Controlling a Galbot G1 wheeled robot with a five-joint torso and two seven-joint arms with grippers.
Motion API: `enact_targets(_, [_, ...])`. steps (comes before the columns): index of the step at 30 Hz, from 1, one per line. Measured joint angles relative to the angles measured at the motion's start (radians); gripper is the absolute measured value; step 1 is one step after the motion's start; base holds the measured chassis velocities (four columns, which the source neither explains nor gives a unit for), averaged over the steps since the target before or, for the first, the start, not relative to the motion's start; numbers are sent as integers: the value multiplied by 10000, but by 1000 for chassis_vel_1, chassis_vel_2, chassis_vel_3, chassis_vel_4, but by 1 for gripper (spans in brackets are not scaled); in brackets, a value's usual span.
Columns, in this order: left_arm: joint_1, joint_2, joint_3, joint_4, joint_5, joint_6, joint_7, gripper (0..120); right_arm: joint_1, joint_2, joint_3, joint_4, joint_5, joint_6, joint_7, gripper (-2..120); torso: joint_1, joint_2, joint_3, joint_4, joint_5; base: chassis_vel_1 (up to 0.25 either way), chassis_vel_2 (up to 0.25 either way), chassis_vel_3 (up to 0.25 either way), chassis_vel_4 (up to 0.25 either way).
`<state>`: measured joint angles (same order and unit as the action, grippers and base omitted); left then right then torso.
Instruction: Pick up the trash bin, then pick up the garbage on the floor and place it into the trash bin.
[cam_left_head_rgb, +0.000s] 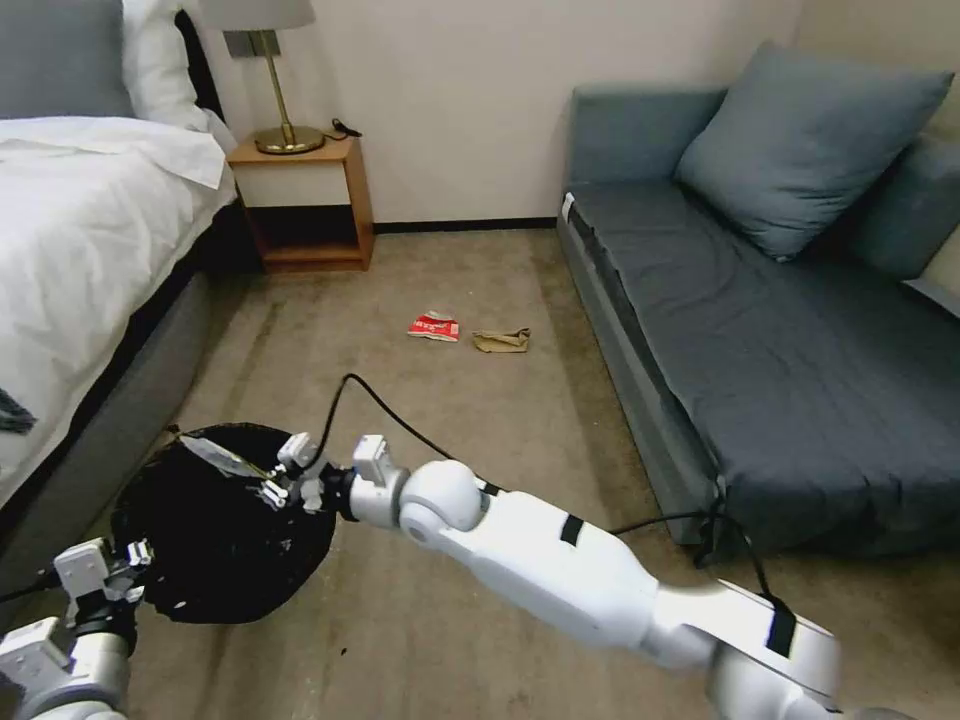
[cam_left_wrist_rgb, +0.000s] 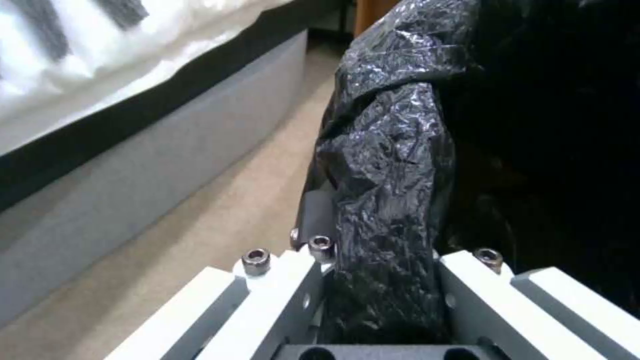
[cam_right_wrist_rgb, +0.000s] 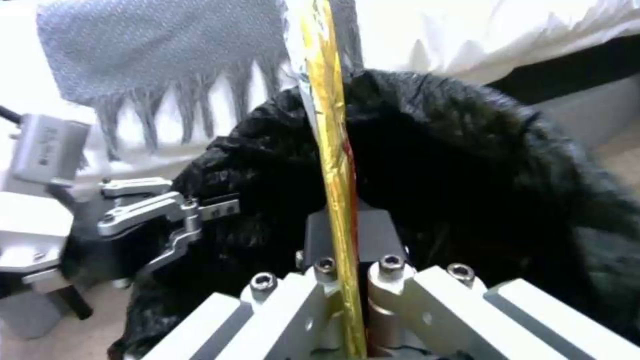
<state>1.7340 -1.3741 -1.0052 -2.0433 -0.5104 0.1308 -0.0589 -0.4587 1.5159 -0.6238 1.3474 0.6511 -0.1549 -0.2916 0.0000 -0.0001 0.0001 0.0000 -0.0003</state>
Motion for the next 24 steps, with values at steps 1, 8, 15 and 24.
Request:
enact_targets(1, [0, 0, 0, 0, 0, 0, 0, 3, 0, 0, 0, 0, 0, 0, 0, 0, 0, 0, 0, 0, 0, 0, 0, 0, 0])
enact_targets(8, [-341, -20, -3, 96, -290, -40, 74, 3, 37, 141, -432, -178, -300, 69, 325, 0, 0, 0, 0, -2, 0, 0, 0, 0, 0])
enact_targets(15, [-448, 22, 52, 286, -328, -40, 90, 3, 46, 222, -785, -222, -651, 376, 1228, 17, 0, 0, 0, 0, 1, 0, 0, 0, 0])
enact_targets(24, [-619, 121, 71, 567, -324, -39, 93, 3, 52, 178, -817, 54, -389, 614, 1193, 45, 0, 0, -1, -1, 2, 0, 0, 0, 0])
